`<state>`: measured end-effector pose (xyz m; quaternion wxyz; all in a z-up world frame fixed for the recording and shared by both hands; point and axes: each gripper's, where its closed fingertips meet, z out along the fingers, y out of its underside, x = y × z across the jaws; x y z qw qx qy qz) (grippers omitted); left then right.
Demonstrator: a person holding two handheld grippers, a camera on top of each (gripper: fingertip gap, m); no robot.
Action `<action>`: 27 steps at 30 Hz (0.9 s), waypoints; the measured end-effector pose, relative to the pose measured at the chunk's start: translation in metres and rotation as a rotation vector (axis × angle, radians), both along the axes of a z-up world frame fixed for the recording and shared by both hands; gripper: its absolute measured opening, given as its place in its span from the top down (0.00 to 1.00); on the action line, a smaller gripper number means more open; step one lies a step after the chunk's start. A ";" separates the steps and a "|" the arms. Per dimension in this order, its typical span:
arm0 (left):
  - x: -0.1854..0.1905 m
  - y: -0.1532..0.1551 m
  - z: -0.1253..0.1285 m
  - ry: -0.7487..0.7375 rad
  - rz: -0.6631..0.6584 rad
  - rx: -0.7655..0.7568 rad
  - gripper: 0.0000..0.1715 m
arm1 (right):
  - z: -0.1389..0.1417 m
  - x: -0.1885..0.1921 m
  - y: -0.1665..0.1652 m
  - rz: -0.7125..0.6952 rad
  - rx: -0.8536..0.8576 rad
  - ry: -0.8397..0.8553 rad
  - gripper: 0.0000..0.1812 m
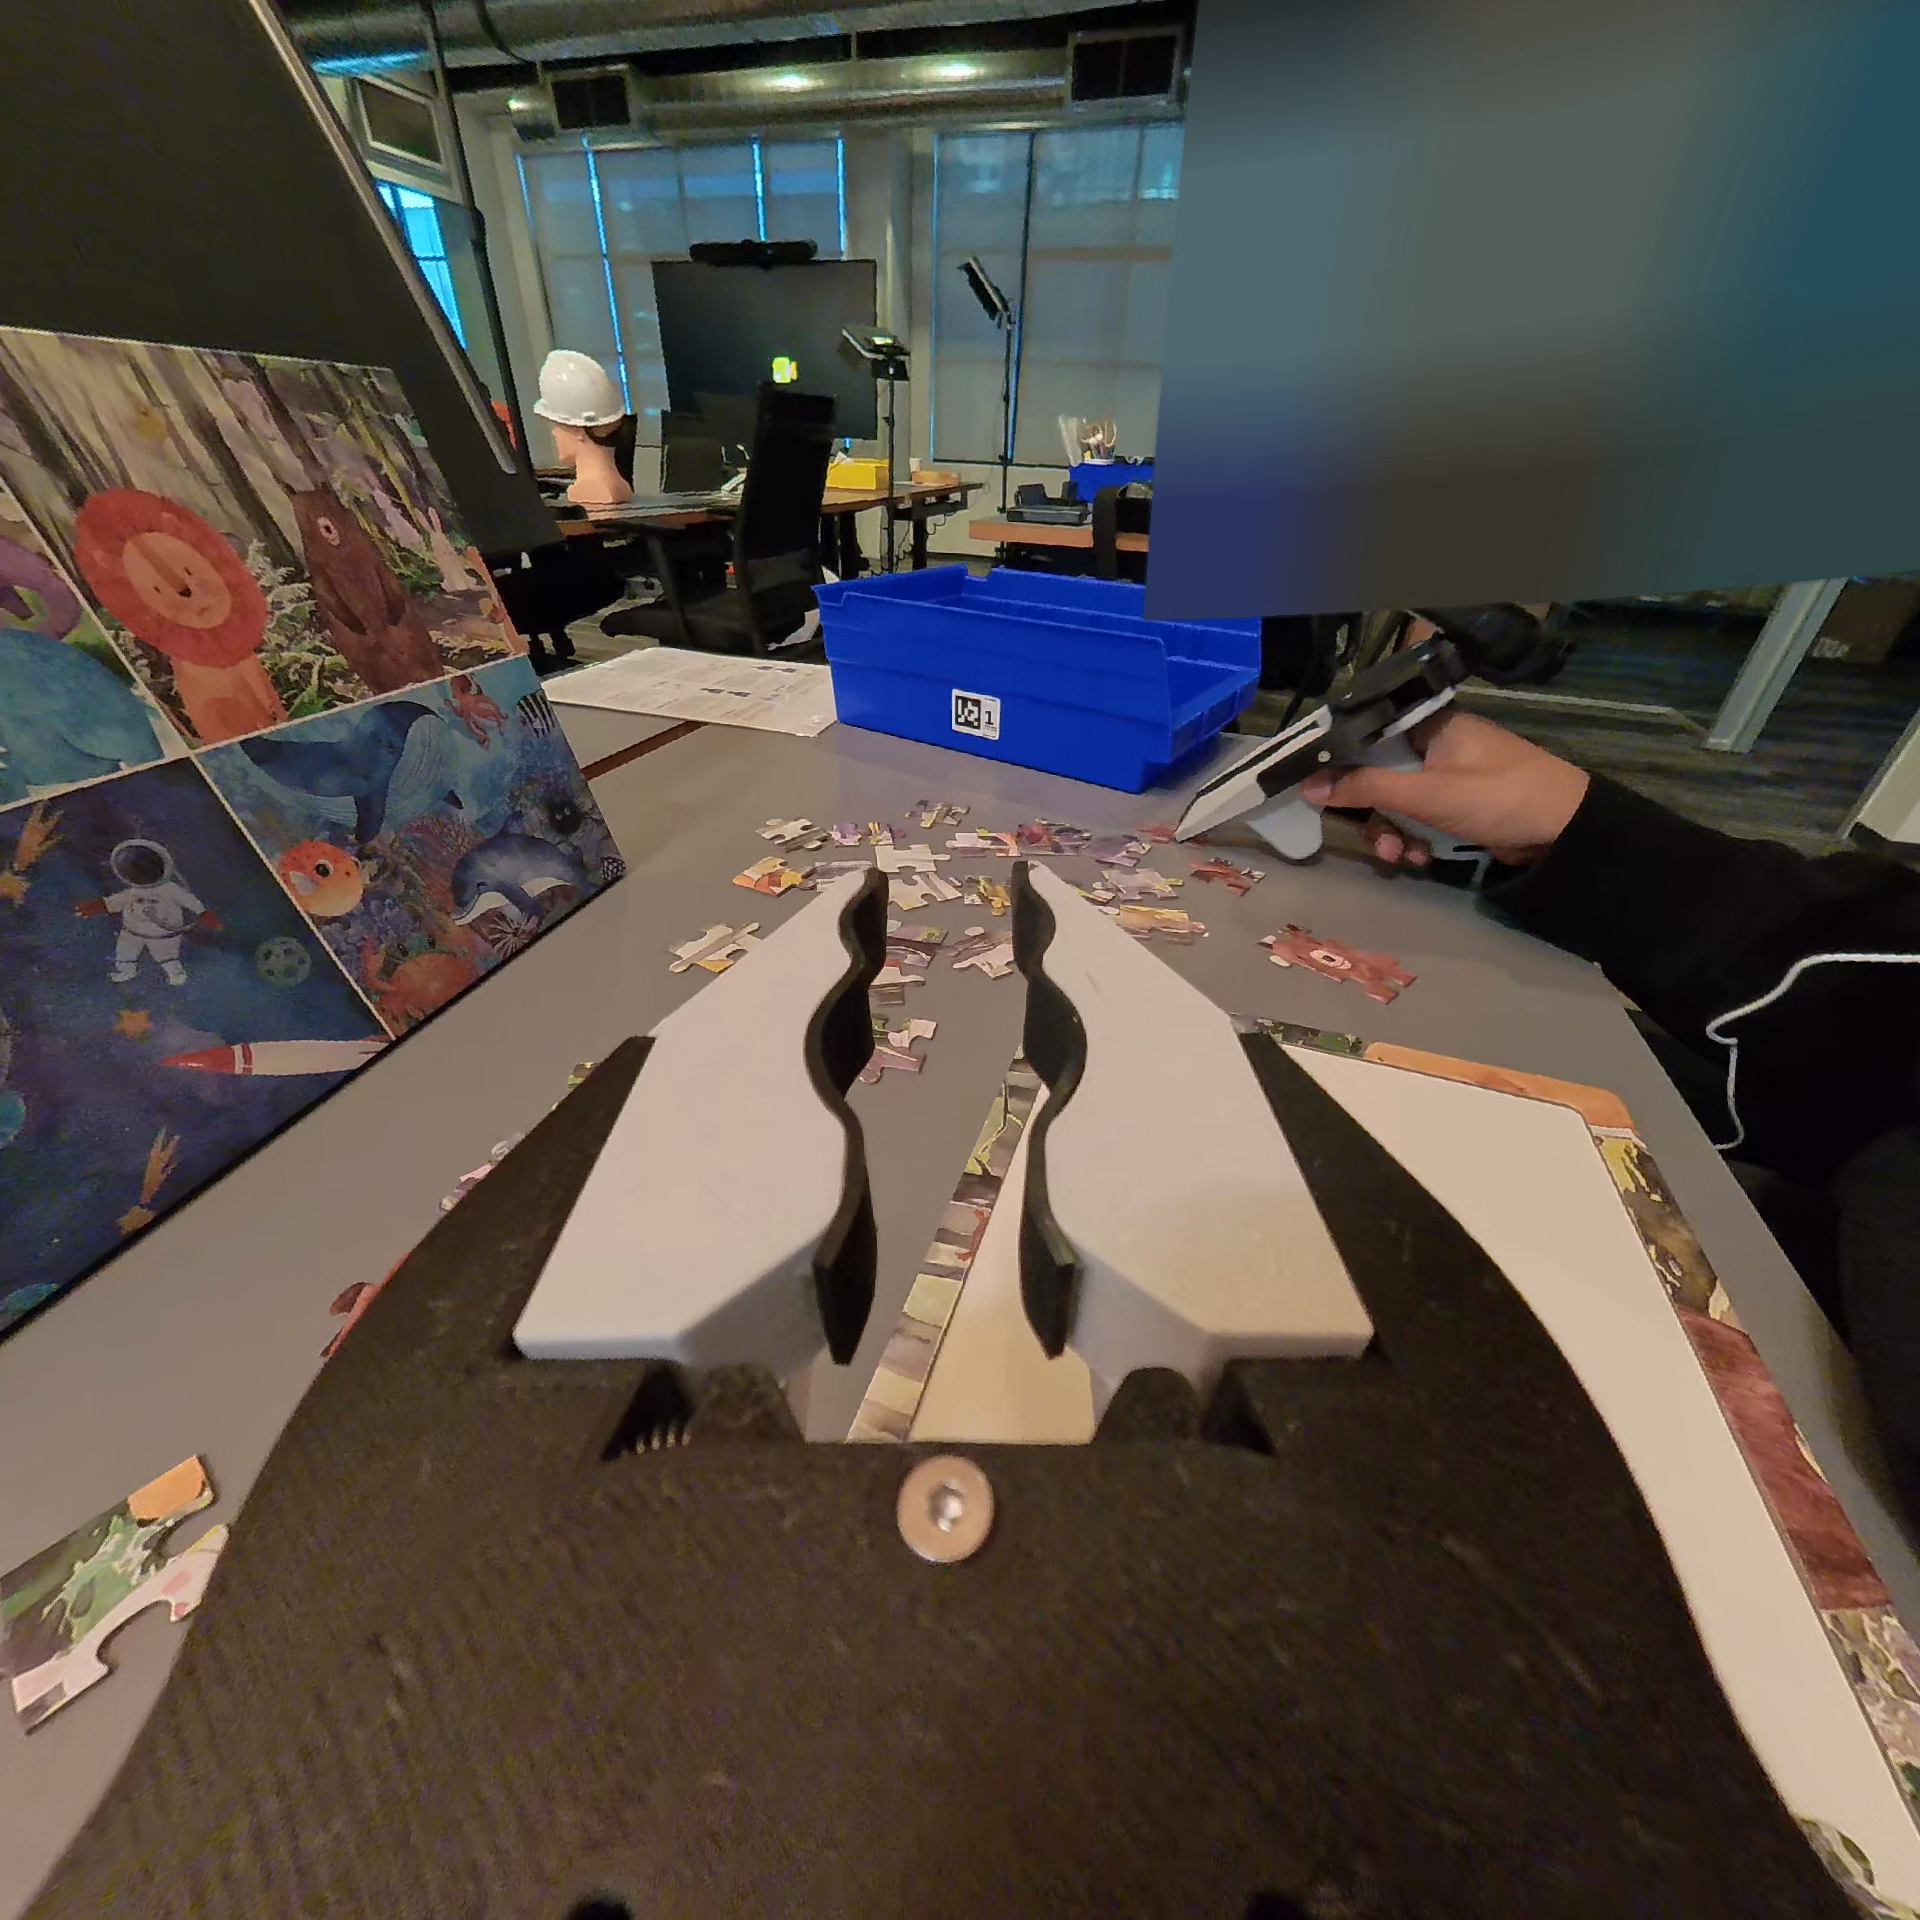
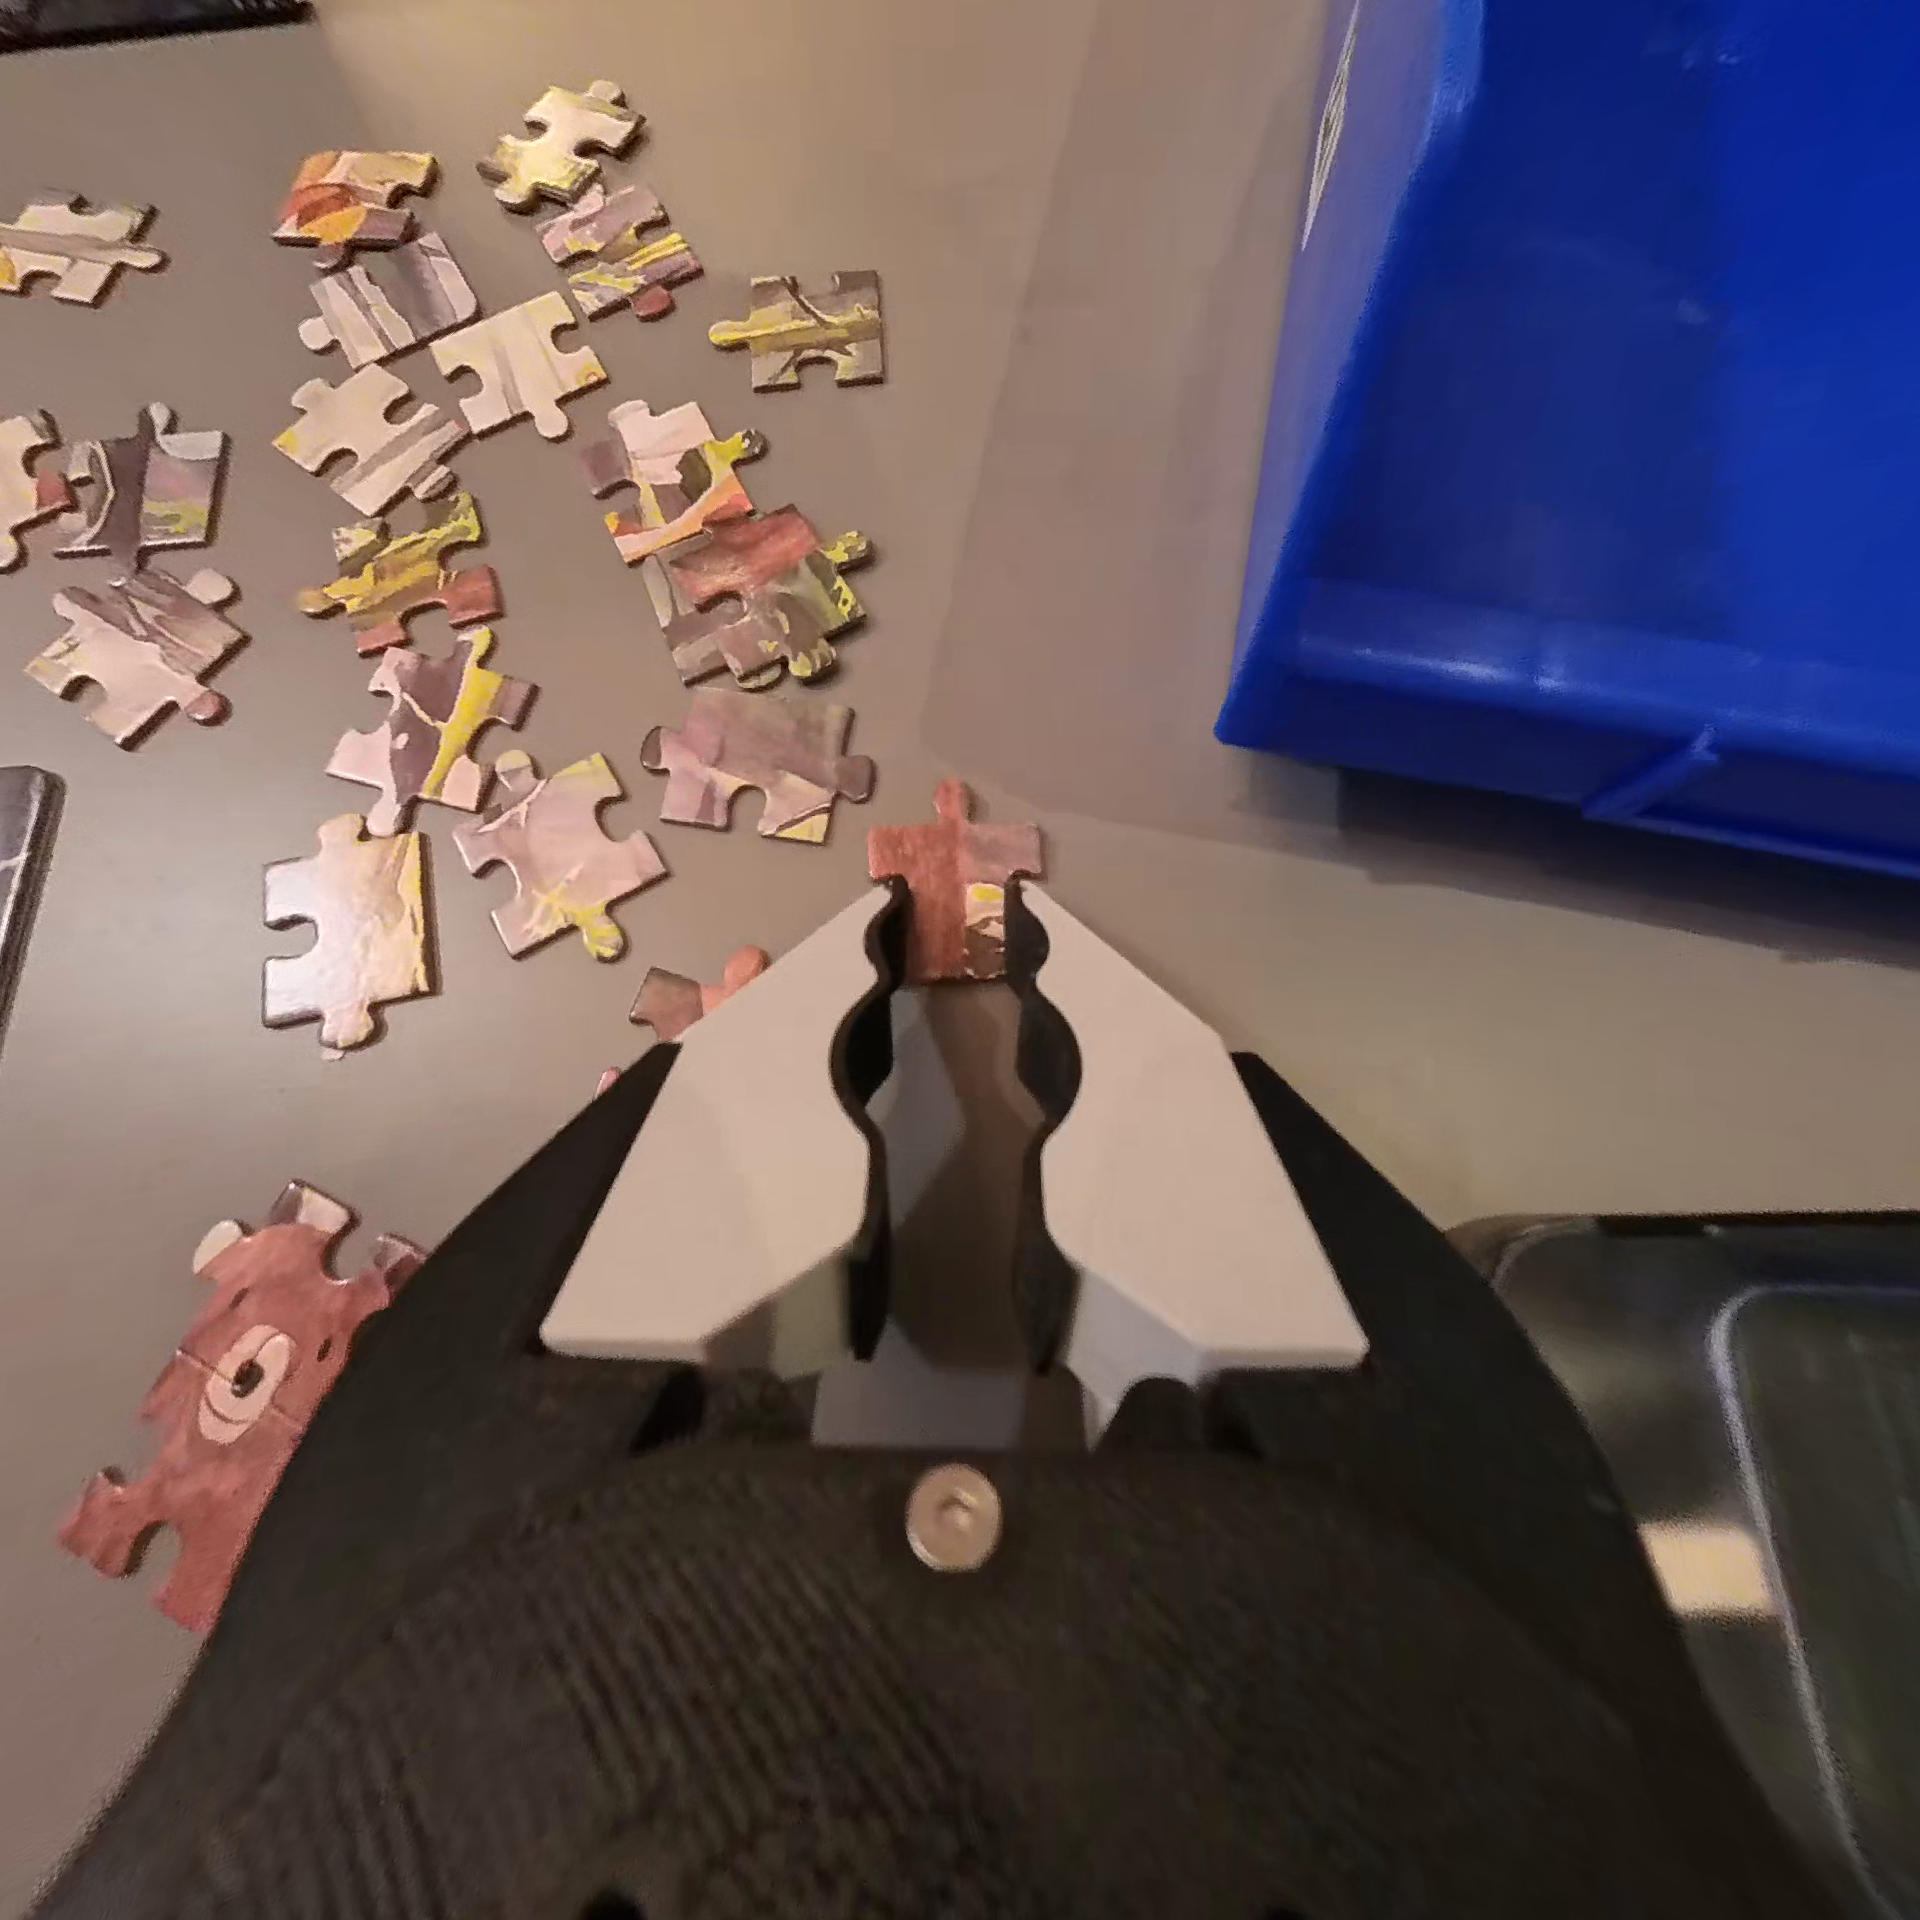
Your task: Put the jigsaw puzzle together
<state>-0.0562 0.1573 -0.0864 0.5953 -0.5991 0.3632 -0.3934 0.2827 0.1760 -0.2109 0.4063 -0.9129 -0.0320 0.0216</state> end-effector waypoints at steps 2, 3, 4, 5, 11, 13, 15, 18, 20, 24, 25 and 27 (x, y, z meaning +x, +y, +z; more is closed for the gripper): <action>0.000 0.000 -0.001 0.003 0.000 0.001 0.87 | 0.006 -0.002 -0.001 0.015 0.019 0.009 1.00; 0.001 0.000 -0.001 0.004 0.000 0.001 0.87 | 0.012 -0.008 -0.001 0.038 0.042 0.024 1.00; 0.001 0.000 -0.001 0.005 -0.001 0.001 0.87 | 0.019 -0.015 -0.001 0.064 0.070 0.047 1.00; 0.001 0.000 -0.002 0.006 -0.001 0.000 0.87 | 0.026 -0.023 -0.001 0.093 0.093 0.076 1.00; 0.004 -0.001 -0.004 0.022 -0.006 0.002 0.87 | 0.044 -0.037 -0.006 0.136 0.126 0.023 0.98; 0.004 -0.002 -0.004 0.024 -0.006 0.007 0.87 | 0.044 -0.023 -0.006 0.089 0.128 0.008 0.91; 0.004 -0.002 -0.004 0.023 -0.007 0.007 0.87 | 0.036 -0.012 -0.010 0.051 0.086 0.046 0.83; 0.004 -0.002 -0.004 0.023 -0.009 0.006 0.87 | 0.030 0.001 -0.015 0.009 0.063 0.093 0.79; 0.005 -0.002 -0.005 0.025 -0.009 0.004 0.87 | 0.030 0.009 -0.018 -0.017 0.063 0.084 0.79; 0.005 -0.002 -0.006 0.024 -0.012 -0.001 0.87 | 0.028 0.014 -0.019 -0.031 0.044 0.055 0.79; 0.005 -0.002 -0.006 0.025 -0.013 0.000 0.87 | 0.025 0.013 -0.019 -0.028 0.036 0.054 0.79; 0.006 -0.002 -0.006 0.026 -0.011 0.001 0.87 | 0.020 0.013 -0.016 -0.032 0.016 0.044 0.78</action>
